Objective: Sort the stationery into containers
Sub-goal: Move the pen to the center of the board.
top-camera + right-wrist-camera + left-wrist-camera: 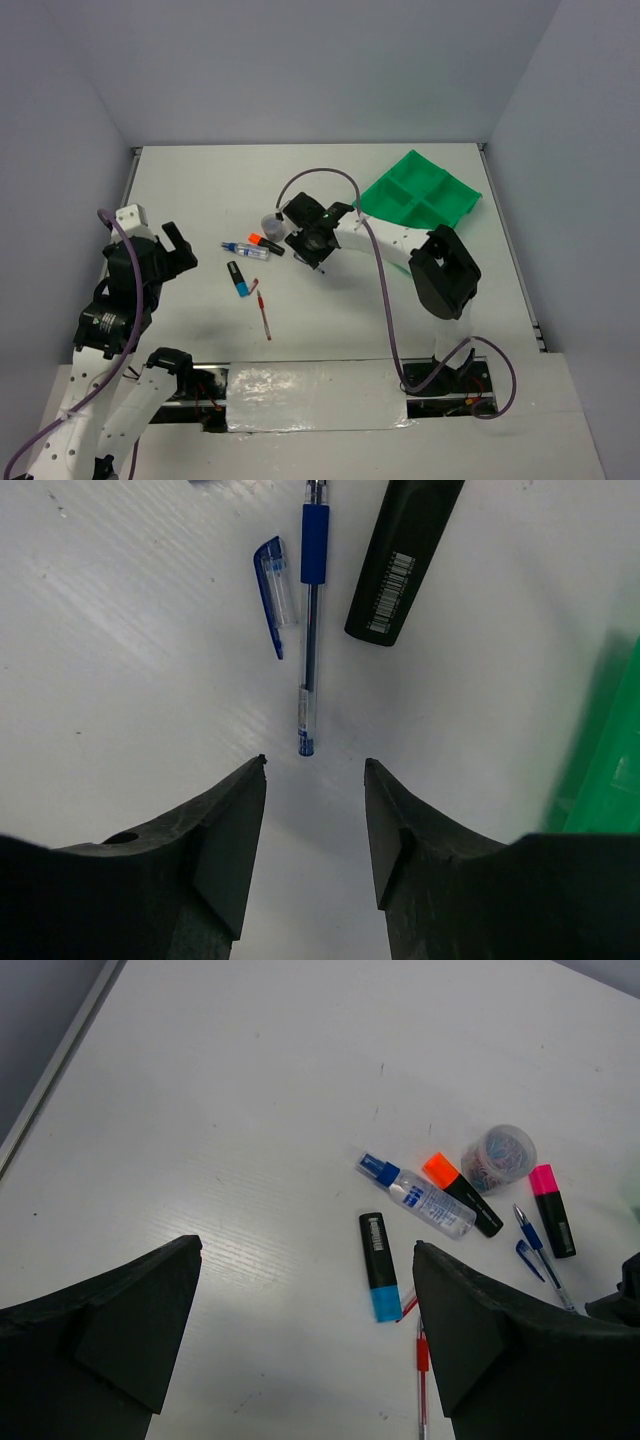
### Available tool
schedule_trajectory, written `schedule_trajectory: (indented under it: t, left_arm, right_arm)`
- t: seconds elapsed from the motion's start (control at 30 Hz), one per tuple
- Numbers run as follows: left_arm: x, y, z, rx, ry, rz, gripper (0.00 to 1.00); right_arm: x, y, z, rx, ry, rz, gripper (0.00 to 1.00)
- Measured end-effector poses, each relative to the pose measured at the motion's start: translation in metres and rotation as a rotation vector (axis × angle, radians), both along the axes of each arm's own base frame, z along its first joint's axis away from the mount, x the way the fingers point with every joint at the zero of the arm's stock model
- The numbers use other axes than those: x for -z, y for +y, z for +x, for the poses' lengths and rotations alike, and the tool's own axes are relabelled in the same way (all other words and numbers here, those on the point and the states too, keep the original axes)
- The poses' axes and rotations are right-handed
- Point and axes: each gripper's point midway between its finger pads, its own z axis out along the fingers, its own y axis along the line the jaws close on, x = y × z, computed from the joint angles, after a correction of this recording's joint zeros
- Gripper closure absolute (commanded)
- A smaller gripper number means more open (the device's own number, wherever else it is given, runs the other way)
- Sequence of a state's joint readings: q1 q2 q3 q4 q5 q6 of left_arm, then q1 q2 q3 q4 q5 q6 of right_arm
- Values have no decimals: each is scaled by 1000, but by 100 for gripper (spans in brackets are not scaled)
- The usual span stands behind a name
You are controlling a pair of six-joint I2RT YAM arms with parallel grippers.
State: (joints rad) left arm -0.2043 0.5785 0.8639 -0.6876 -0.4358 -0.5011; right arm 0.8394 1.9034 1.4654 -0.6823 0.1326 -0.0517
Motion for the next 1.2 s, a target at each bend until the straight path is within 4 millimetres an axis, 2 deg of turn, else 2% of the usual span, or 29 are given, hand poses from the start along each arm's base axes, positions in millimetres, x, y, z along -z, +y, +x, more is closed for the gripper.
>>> schedule_trajectory:
  t: [0.17,0.3,0.53,0.73,0.77,0.87,1.03,1.07,1.2]
  left_arm:
    - [0,-3,0,16,2,-7,1]
    - [1,-5,1,25,6,-10,1]
    - [4,-9,4,43,20,-14,1]
    - [5,-11,5,53,24,-18,1]
    - [5,-11,5,55,25,-19,1]
    - [5,-12,5,59,25,-21,1]
    - [5,-12,5,61,23,-23,1]
    - [5,-12,5,62,23,-23,1]
    - [4,-13,5,62,22,-23,1]
  right_arm:
    - [20,-2,3,-19,38,-9,51]
    - [28,1,3,-42,51,-8,53]
    - [48,-1,2,-55,88,-35,62]
    - [54,-3,2,-61,97,-43,73]
    - [54,-3,2,-63,101,-41,80]
    - [54,-1,2,-68,108,-29,91]
    - [55,0,2,-64,112,-18,94]
    - [55,0,2,-63,110,-16,100]
    - [54,-1,0,-40,105,1,100]
